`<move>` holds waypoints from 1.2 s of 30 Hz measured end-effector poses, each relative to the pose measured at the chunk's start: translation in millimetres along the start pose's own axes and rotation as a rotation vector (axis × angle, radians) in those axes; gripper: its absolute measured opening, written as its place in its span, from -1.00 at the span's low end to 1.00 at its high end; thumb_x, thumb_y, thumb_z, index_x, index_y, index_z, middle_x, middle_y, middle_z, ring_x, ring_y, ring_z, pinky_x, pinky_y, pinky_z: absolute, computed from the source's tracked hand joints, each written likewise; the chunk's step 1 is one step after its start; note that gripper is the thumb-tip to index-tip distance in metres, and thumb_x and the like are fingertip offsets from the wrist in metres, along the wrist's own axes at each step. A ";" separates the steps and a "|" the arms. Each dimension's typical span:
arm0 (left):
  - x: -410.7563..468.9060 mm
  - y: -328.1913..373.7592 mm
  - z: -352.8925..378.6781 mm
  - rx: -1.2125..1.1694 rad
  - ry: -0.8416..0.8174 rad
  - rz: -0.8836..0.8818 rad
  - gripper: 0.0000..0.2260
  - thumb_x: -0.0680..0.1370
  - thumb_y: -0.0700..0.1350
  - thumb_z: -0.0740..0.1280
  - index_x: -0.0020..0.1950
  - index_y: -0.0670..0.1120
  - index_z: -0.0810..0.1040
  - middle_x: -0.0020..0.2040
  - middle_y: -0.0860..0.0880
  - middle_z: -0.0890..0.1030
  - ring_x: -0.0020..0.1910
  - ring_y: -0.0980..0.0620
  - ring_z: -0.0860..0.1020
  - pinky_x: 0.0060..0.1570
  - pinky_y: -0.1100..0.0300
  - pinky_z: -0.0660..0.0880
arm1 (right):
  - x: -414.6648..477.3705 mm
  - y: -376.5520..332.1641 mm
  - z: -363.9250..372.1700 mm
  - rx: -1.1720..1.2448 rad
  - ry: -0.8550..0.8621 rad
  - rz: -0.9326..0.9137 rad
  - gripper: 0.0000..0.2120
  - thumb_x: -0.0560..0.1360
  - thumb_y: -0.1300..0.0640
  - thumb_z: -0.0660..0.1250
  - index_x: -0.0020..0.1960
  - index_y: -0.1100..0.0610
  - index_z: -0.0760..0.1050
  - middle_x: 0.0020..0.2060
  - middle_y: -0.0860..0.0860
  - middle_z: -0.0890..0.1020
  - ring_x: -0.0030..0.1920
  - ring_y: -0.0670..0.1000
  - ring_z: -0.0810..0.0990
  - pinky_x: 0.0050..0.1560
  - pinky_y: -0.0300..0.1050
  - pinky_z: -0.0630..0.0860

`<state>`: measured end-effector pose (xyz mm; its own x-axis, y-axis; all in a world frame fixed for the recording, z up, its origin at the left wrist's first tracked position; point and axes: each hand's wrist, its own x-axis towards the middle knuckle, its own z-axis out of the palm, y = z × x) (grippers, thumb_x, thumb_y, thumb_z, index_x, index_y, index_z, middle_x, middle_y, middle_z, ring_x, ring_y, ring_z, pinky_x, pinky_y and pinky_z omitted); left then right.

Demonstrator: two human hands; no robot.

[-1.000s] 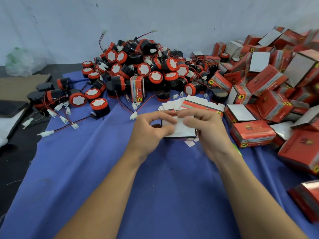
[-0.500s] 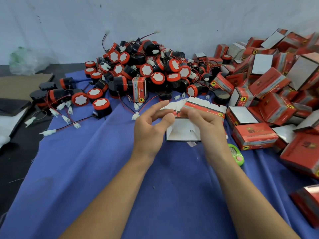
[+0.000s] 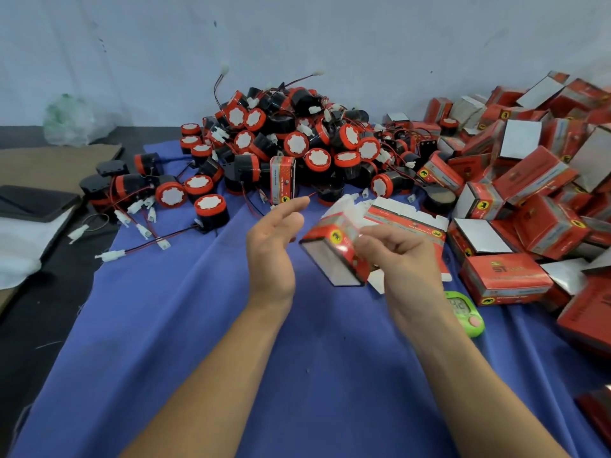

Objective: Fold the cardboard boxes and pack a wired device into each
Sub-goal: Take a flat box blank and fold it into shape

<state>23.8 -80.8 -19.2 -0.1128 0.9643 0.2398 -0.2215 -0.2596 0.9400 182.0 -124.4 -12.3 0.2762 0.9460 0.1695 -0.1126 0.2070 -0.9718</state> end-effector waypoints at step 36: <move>-8.5 -9.7 15.6 0.224 -0.177 0.017 -0.66 0.50 -0.36 0.44 0.08 0.06 0.76 -0.03 0.11 0.77 0.01 0.12 0.74 -0.05 0.26 0.65 | -11.6 12.7 11.0 -0.409 0.162 -0.129 -0.88 0.33 0.02 0.42 -0.23 0.01 0.50 -0.40 -0.05 0.59 -0.40 -0.07 0.47 -0.41 -0.09 0.44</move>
<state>42.0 -85.6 -26.6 0.0602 0.9591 0.2766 0.0005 -0.2771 0.9608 166.8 -130.1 -24.9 0.4125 0.8611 0.2974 0.3098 0.1744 -0.9347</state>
